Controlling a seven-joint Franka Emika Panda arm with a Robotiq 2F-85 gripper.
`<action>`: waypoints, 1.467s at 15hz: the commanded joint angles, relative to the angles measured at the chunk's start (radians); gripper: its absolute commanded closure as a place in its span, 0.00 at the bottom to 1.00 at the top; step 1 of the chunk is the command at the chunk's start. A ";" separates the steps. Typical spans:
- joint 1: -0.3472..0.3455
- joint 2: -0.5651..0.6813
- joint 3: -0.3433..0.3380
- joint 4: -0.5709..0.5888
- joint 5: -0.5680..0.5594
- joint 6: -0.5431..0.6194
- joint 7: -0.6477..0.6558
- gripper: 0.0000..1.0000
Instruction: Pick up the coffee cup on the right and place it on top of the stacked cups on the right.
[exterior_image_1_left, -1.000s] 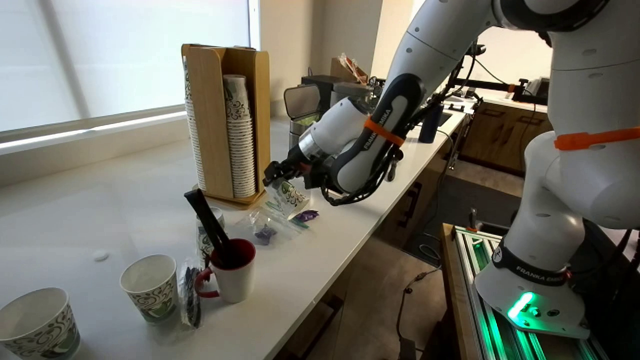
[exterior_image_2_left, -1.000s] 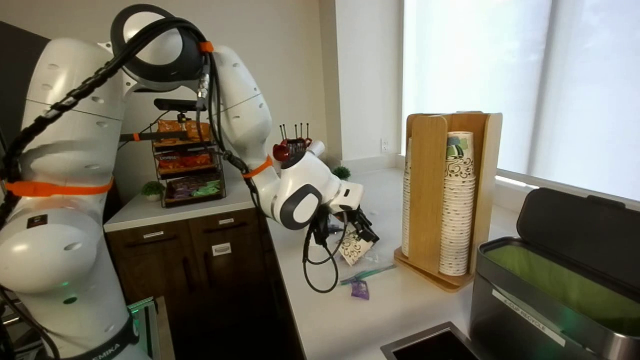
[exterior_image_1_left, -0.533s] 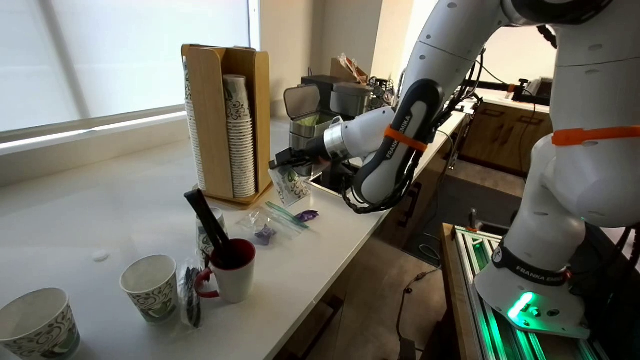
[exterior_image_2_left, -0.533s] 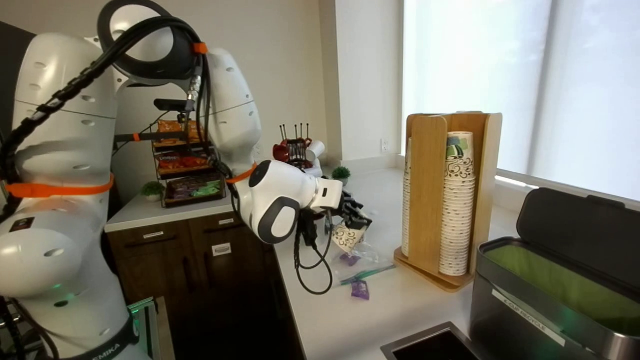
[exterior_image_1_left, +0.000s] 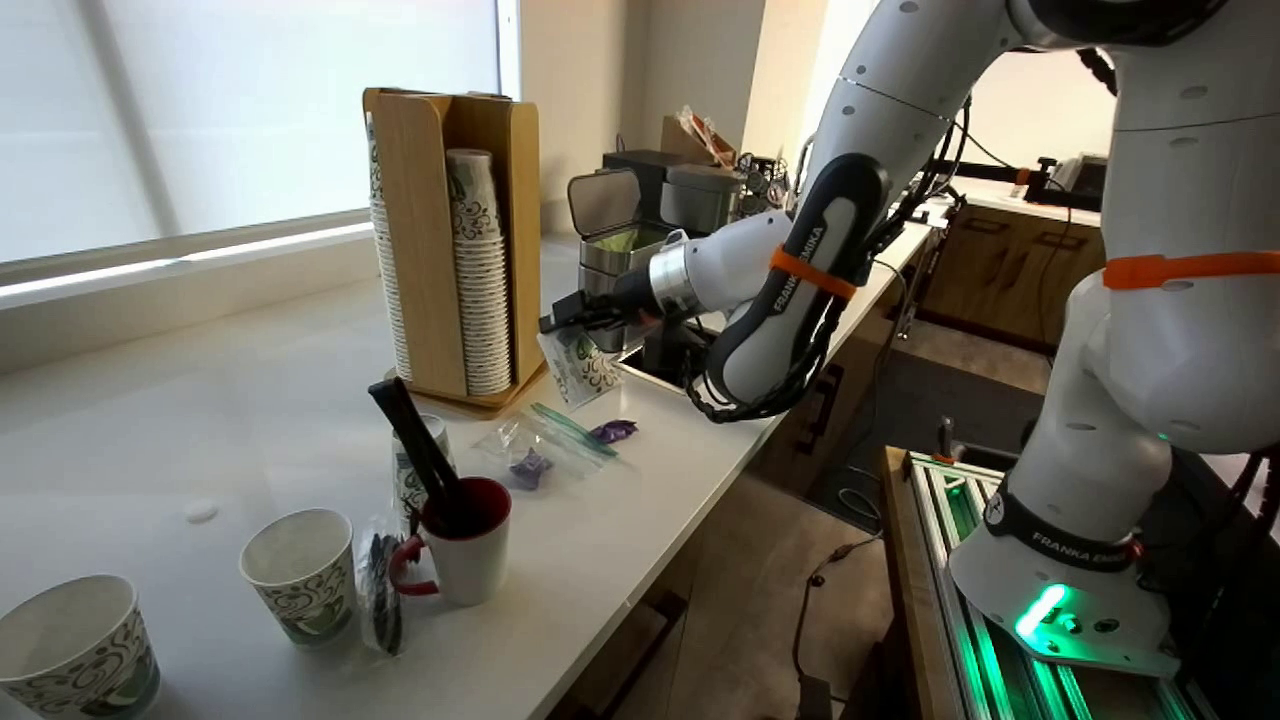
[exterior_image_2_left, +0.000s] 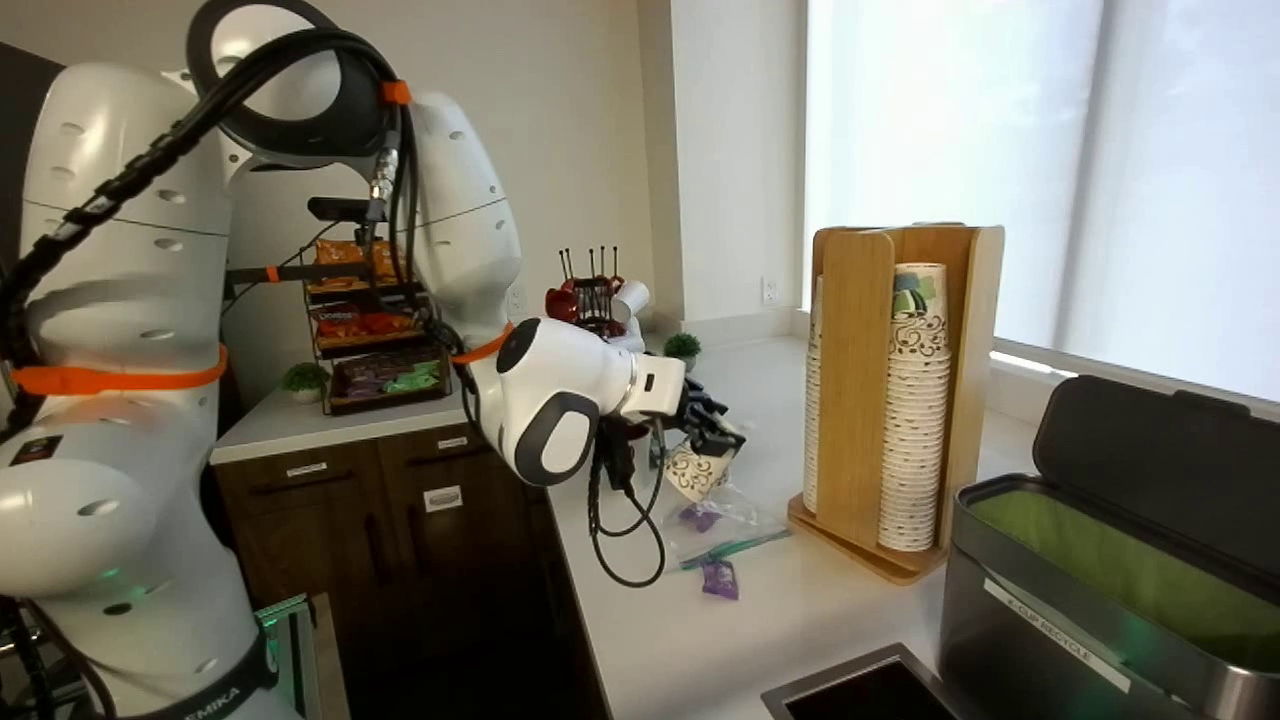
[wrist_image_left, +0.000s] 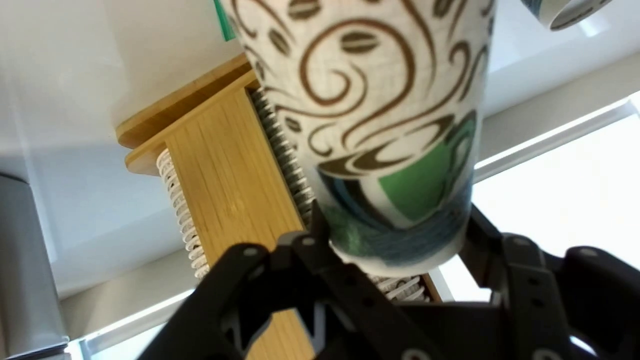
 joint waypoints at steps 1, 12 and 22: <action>-0.015 -0.017 0.026 -0.013 0.032 0.052 -0.010 0.62; 0.048 -0.312 0.031 0.043 0.227 0.310 -0.072 0.62; 0.053 -0.280 0.008 0.240 0.326 0.330 -0.106 0.62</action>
